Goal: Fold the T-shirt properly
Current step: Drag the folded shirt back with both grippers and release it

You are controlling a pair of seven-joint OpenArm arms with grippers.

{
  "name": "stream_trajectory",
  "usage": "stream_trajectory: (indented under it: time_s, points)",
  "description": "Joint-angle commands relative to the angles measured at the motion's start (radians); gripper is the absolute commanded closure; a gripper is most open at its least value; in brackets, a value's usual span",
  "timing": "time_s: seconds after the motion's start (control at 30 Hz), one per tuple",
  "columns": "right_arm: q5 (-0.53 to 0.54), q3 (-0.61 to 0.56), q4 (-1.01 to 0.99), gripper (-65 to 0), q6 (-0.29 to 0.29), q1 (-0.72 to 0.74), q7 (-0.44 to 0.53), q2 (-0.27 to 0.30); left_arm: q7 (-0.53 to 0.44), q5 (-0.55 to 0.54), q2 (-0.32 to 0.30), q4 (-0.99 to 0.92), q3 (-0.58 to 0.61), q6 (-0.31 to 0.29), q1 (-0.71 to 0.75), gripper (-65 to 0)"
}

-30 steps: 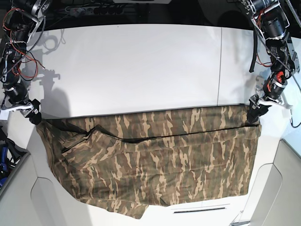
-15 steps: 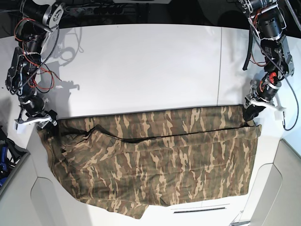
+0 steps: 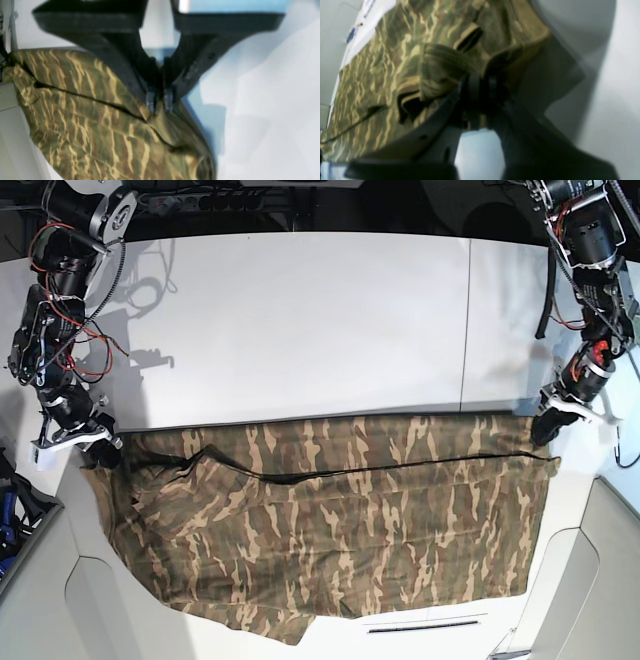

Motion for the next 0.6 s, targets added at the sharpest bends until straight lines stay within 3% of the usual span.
stream_trajectory:
  time_s: [0.0, 0.23, 0.57]
  points:
    - [0.026, 0.012, 0.036, 0.0, 0.016, 0.023, -0.001, 0.016, 0.011, -0.022, -0.019, 0.032, -0.004, -0.02, -0.017, 0.0]
    - [0.152, 0.048, 0.212, 0.0, 0.019, -0.065, -0.165, 0.016, 0.132, -0.067, -0.025, 0.14, -0.004, -0.02, 0.007, 0.0]
    - [0.201, 0.049, 0.492, 0.0, 0.019, -0.356, -0.18, 0.023, 0.167, -0.09, -0.056, 0.284, -0.007, -0.02, 0.158, 0.0]
